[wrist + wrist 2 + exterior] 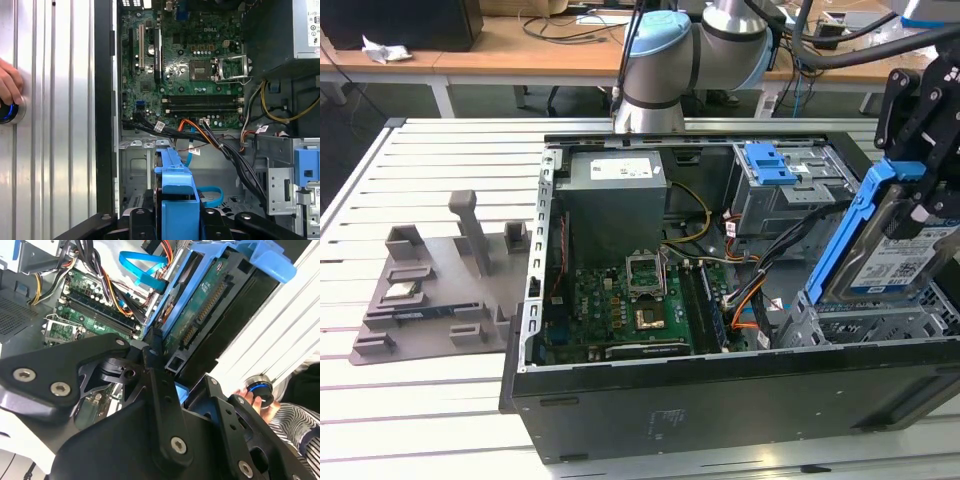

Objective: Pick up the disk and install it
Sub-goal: 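Insert the disk into the insertion slot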

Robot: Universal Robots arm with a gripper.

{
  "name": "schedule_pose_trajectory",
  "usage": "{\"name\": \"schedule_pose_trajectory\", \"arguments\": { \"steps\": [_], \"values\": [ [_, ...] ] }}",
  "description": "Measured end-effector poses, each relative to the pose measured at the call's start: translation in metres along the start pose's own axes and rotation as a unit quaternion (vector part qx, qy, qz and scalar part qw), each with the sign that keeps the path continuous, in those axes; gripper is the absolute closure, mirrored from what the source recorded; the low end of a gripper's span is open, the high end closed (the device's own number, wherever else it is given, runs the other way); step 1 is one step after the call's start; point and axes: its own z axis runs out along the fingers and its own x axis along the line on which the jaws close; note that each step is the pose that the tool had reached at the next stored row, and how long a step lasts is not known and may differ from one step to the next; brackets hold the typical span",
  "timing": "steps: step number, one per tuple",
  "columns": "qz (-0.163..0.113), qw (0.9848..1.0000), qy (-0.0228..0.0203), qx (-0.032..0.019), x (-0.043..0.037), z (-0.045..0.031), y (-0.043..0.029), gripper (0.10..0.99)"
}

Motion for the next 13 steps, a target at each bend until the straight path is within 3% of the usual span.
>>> {"name": "schedule_pose_trajectory", "arguments": {
  "steps": [13],
  "values": [
    [0.0,1.0,0.0,0.0,0.0001,0.0301,-0.001,0.722]
  ]
}}
